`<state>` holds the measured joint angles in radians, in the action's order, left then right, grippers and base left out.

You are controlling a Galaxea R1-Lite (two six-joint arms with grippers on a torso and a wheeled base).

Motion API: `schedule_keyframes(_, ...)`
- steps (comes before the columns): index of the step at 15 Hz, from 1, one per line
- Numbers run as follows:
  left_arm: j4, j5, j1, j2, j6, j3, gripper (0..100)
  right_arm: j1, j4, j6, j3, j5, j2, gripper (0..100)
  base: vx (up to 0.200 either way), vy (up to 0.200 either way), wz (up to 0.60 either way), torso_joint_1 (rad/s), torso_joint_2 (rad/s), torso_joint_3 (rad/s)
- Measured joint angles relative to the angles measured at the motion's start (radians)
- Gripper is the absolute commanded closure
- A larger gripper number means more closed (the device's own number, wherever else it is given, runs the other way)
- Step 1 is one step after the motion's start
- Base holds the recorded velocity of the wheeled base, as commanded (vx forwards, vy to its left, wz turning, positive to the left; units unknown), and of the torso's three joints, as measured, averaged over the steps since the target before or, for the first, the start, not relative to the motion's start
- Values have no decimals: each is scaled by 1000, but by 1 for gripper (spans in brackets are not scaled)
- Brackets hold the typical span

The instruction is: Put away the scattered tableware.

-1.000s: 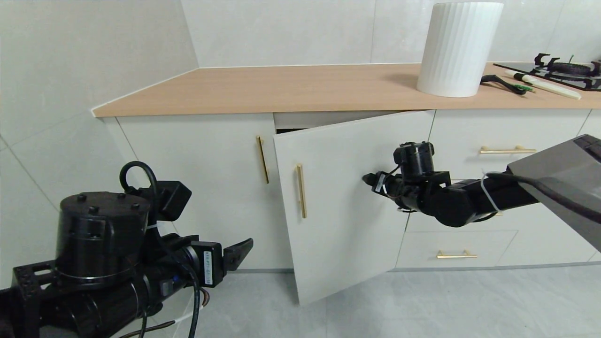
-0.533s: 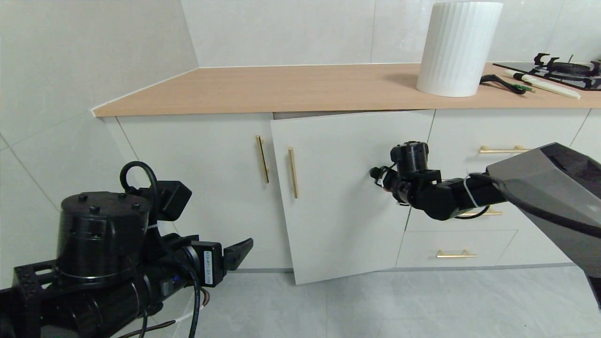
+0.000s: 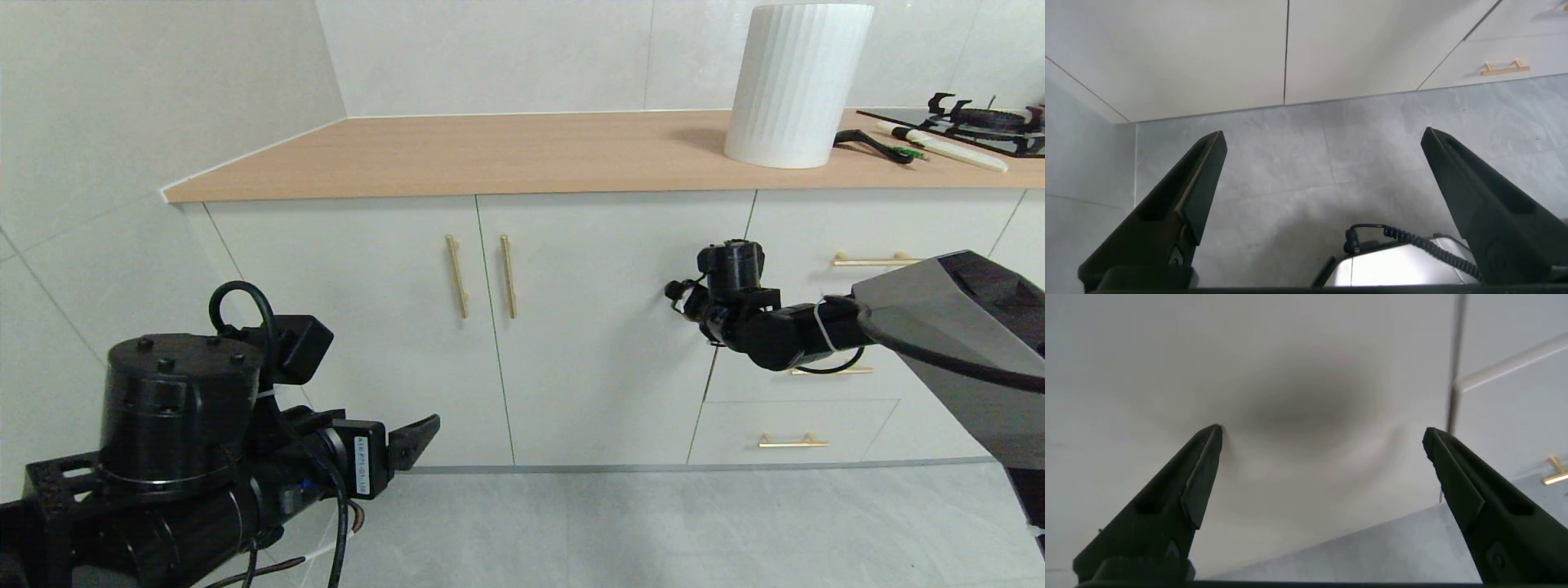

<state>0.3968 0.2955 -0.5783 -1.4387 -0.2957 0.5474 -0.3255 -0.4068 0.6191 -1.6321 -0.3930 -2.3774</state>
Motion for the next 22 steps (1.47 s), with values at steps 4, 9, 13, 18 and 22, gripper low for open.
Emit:
schedule_keyframes(4, 0, 0, 0, 0, 0, 0, 0, 6, 5, 0, 5, -1, 7, 0, 0, 0, 0, 0, 0, 0)
schedule_keyframes(9, -1, 1, 1, 5, 0, 0, 0, -8, 20, -6, 173, 57, 171, 0, 0, 0, 0, 0, 0, 0)
schedule_keyframes(13, -5, 10, 8, 82, 70, -13, 0, -14, 23, -53, 439, 87, 493, 0, 0, 0, 0, 0, 0, 0)
schedule_keyframes(18, -29, 37, 38, 387, 181, -191, 0, 30, 24, -176, 811, 98, 994, 0, 0, 0, 0, 0, 0, 0)
schedule_keyframes(22, -261, 59, 138, 767, 309, -254, 0, 64, 112, -385, 999, 98, 1489, 0, 0, 0, 0, 0, 0, 0)
